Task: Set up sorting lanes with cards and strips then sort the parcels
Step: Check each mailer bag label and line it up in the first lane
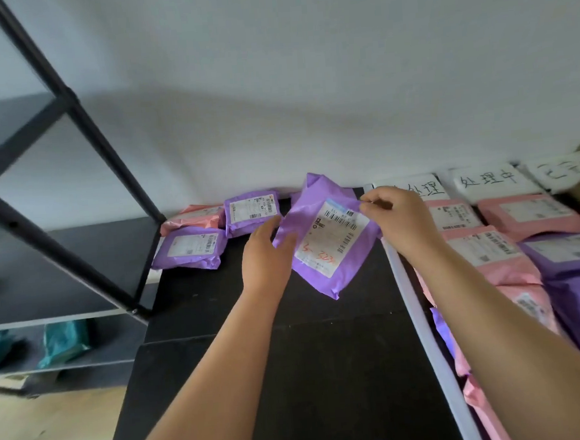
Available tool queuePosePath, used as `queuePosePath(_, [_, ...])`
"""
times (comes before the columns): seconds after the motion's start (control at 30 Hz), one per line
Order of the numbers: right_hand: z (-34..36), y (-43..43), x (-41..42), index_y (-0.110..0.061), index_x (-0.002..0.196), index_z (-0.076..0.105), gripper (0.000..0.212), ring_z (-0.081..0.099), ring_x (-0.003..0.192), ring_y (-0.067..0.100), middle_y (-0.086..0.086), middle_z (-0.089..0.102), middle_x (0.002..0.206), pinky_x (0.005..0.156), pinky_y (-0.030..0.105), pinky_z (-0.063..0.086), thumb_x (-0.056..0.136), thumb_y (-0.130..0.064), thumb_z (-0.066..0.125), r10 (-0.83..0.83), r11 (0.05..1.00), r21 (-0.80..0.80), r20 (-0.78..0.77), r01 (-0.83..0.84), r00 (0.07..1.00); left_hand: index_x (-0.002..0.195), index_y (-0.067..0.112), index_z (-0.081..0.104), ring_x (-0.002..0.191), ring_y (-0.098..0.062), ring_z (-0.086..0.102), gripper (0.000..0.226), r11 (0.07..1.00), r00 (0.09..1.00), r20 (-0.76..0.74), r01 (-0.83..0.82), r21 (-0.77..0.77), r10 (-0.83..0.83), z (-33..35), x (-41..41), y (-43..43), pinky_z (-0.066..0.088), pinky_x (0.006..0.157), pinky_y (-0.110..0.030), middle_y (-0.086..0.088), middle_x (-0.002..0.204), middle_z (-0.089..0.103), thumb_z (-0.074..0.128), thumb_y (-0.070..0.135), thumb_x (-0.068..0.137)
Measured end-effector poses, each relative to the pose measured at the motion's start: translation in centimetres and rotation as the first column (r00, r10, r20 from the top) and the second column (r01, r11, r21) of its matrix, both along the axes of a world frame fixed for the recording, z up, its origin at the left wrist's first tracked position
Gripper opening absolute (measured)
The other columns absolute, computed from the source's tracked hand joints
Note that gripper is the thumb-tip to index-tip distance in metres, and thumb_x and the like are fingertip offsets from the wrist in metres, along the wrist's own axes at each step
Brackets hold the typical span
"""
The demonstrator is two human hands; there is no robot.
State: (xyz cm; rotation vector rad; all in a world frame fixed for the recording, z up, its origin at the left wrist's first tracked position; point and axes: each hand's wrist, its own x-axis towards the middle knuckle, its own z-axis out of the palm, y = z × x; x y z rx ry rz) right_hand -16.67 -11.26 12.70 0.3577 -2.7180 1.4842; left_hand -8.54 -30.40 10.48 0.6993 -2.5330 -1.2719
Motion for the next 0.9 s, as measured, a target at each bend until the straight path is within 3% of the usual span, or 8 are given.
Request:
queuePosePath(0.17, [3.4,1.7,3.1,-0.025,0.089,0.074,0.013,0.061,0.056,0.012,-0.006,0.07,0.074,0.052,0.02,0.051,0.092,-0.015,0.067,0.104,0.989,-0.106,-0.009,-0.104,0.995,0.144,0.024,0.047,0.111,-0.01,0.057,0.059,0.995,0.99,-0.124,-0.057,0.077,0.067,3.3,3.8,1.2,0.042,0.073,-0.016,0.007,0.132,0.06,0.064,0.046,0.092])
queuePosePath(0.33, [5.6,2.5,6.4,-0.023,0.089,0.075,0.013,0.061,0.06,0.015,-0.005,0.071,0.072,0.063,0.035,0.055,0.093,-0.015,0.066,0.172,0.97,-0.169,-0.037,-0.176,0.984,0.124,0.025,0.065,0.097,-0.005,0.063,0.041,0.987,0.97,-0.217,-0.082,0.138,0.111,5.4,8.1,2.2,0.046,0.069,-0.014,0.013,0.111,0.068,0.071,0.043,0.088])
queuePosePath(0.47, [7.1,2.2,9.7,-0.031,0.083,0.072,0.02,0.057,0.057,-0.005,-0.02,0.067,0.063,0.058,0.012,0.046,0.093,-0.015,0.066,0.148,0.973,-0.164,-0.089,-0.161,0.985,0.096,0.03,0.072,0.072,0.002,0.067,0.016,0.973,0.965,-0.228,-0.08,0.215,0.129,6.2,11.6,2.8,0.052,0.058,-0.013,0.018,0.078,0.071,0.077,0.038,0.083])
queuePosePath(0.53, [8.0,1.7,11.5,-0.031,0.088,0.072,0.018,0.059,0.067,-0.009,-0.023,0.067,0.066,0.063,0.005,0.042,0.094,-0.015,0.065,0.105,0.979,-0.163,-0.111,-0.122,0.988,0.09,0.027,0.074,0.069,-0.002,0.068,0.012,0.965,0.958,-0.245,-0.083,0.25,0.146,6.6,13.2,2.5,0.055,0.061,-0.019,0.017,0.075,0.072,0.075,0.038,0.084])
queuePosePath(0.63, [9.0,0.3,14.5,-0.029,0.116,0.068,0.022,0.06,0.098,-0.001,-0.014,0.067,0.104,0.073,0.001,0.039,0.096,-0.023,0.063,-0.047,0.99,-0.141,-0.166,0.024,0.985,0.08,0.027,0.073,0.067,-0.012,0.068,0.017,0.955,0.941,-0.279,-0.115,0.272,0.193,8.0,15.6,1.2,0.058,0.06,-0.027,0.013,0.071,0.071,0.07,0.042,0.086])
queuePosePath(0.7, [9.2,-0.7,17.0,-0.028,0.128,0.061,0.033,0.057,0.109,0.003,-0.01,0.062,0.117,0.077,0.006,0.038,0.096,-0.029,0.063,-0.166,0.975,-0.176,-0.194,0.132,0.967,0.076,0.027,0.072,0.069,-0.018,0.069,0.02,0.937,0.914,-0.312,-0.159,0.31,0.258,8.9,17.4,0.1,0.06,0.065,-0.034,0.01,0.071,0.07,0.07,0.043,0.087])
queuePosePath(0.8, [8.7,-2.3,21.4,-0.027,0.127,0.061,0.033,0.057,0.102,-0.005,-0.015,0.062,0.111,0.073,0.0,0.036,0.094,-0.032,0.065,-0.234,0.957,-0.226,-0.229,0.182,0.945,0.074,0.025,0.072,0.069,-0.018,0.07,0.024,0.897,0.867,-0.35,-0.21,0.389,0.355,10.0,20.0,-1.7,0.061,0.068,-0.038,0.006,0.073,0.071,0.068,0.045,0.087])
queuePosePath(0.9, [8.1,-3.8,25.0,-0.033,0.116,0.063,0.027,0.055,0.094,-0.017,-0.023,0.063,0.099,0.071,0.002,0.038,0.09,-0.041,0.066,-0.159,0.972,-0.204,-0.221,0.114,0.962,0.076,0.024,0.072,0.067,-0.013,0.07,0.027,0.885,0.84,-0.379,-0.224,0.408,0.387,10.6,22.1,-3.0,0.059,0.065,-0.032,0.005,0.073,0.072,0.066,0.046,0.089])
